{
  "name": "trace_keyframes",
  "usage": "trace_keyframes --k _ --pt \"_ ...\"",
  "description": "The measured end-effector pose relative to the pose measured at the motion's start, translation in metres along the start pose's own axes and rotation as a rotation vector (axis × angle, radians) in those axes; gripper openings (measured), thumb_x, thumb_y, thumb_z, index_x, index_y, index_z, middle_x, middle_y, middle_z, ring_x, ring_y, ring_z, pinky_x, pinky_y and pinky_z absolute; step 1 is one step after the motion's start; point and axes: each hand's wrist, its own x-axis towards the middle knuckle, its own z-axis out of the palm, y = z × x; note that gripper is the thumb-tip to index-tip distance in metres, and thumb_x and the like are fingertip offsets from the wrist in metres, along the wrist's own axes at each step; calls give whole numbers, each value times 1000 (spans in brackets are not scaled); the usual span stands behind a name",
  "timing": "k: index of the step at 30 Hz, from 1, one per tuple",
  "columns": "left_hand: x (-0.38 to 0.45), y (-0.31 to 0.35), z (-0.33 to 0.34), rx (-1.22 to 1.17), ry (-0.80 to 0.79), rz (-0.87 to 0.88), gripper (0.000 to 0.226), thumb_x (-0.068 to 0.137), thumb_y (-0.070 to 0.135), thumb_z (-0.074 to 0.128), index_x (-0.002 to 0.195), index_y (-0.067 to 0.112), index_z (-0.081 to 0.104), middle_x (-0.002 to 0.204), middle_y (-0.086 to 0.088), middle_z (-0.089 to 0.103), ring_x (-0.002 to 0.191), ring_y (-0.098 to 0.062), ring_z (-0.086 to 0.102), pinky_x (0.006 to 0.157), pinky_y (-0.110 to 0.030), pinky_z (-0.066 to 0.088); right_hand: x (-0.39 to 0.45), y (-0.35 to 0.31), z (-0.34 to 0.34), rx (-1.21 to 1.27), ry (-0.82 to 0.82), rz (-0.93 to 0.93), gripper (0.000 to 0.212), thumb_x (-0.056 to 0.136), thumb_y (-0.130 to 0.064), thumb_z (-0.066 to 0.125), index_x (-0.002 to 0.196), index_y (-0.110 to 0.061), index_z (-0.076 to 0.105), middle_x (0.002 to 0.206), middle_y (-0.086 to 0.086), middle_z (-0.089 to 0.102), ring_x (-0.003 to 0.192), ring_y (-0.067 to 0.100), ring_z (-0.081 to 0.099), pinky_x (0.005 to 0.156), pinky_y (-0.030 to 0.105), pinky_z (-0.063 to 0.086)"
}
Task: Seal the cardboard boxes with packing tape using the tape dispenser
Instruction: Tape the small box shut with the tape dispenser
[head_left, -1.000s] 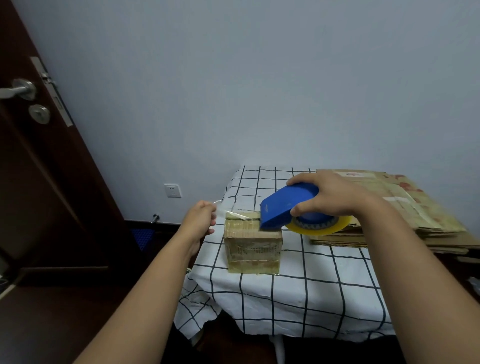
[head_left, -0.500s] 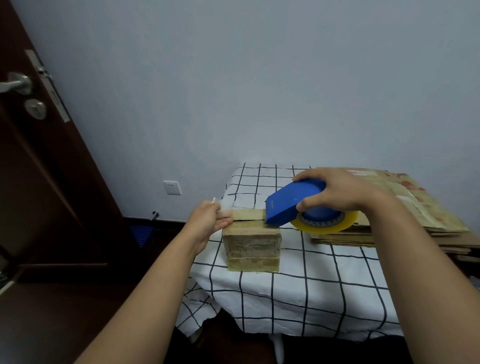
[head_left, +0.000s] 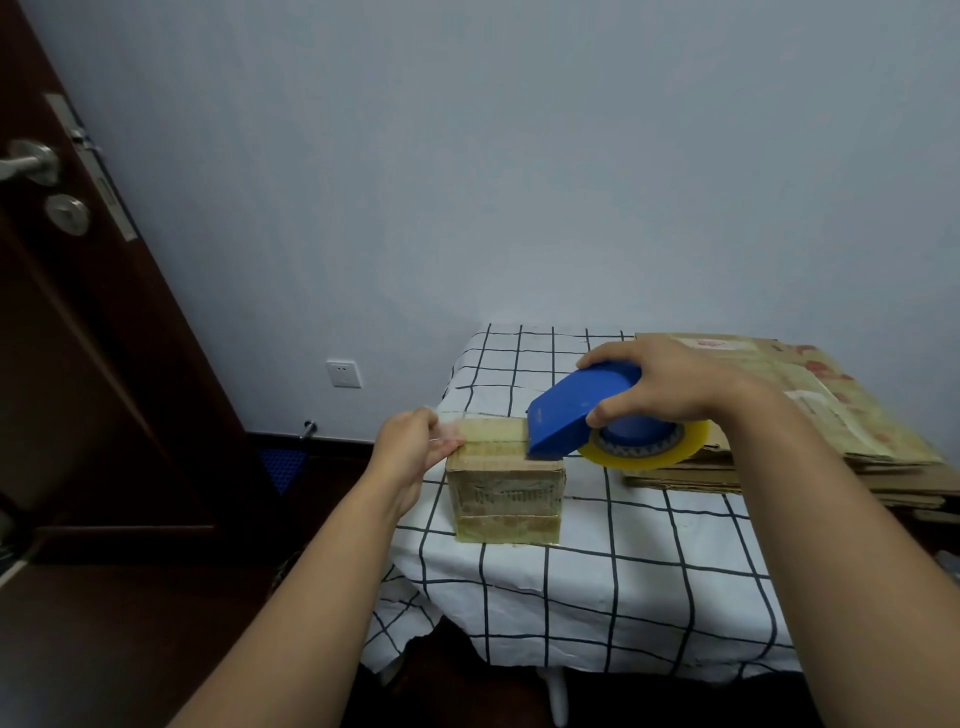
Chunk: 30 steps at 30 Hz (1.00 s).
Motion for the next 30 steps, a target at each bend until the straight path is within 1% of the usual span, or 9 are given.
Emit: trace_keyframes --k 3,7,15,18,20,23,25,27,30 --pt "1 -2 -1 37 39 24 13 93 2 48 83 -1 56 81 -12 56 73 -22 66 59 -21 56 0 1 1 7 -11 -1 58 69 -52 82 121 -52 55 116 -16 49 98 13 53 76 30 49" --pt "2 -9 -6 203 73 53 21 89 -1 48 71 3 57 64 -8 55 56 -16 53 56 -22 48 1 2 0 13 -20 -12 56 69 -51 82 118 -53 54 106 -27 45 94 10 52 72 28 47" --pt "6 -30 -17 260 -39 -36 27 97 9 57 70 6 60 55 -2 50 47 -9 43 47 -19 40 5 4 2 28 -34 -10 57 70 -51 82 119 -53 54 106 -27 45 91 8 52 68 24 45" --pt "7 -35 -15 255 -88 -97 19 96 13 58 79 8 62 60 -2 49 48 -9 40 46 -21 35 5 7 3 41 -35 -6 56 69 -53 82 117 -55 54 107 -27 46 91 8 53 66 23 44" --pt "7 -39 -14 356 -88 -95 8 94 12 56 87 12 58 72 -5 50 58 -13 43 53 -26 36 5 8 4 49 -38 -4 55 69 -54 82 116 -56 54 107 -26 46 92 9 53 66 23 45" --pt "5 -46 -12 537 143 83 8 96 15 55 103 19 57 101 -2 60 90 -18 55 75 -32 44 5 10 6 54 -35 -5 57 69 -56 82 117 -57 53 108 -27 46 91 9 54 66 23 45" --pt "-6 -46 -8 471 231 264 11 99 25 51 99 22 61 102 1 65 93 -16 60 75 -31 47 5 11 8 53 -32 -8 58 69 -57 82 119 -56 53 108 -26 46 92 10 54 68 24 47" --pt "-18 -49 -1 471 53 338 22 98 45 49 107 29 61 98 12 65 91 -8 62 66 -24 49 4 12 8 62 -29 -8 57 69 -57 82 119 -57 53 109 -26 47 92 11 55 71 27 49" --pt "-31 -57 5 682 -202 415 50 93 54 56 137 49 34 102 31 57 91 5 59 55 -7 44 2 13 8 72 -26 -6 57 69 -57 81 119 -56 53 109 -26 47 94 11 55 72 28 49"
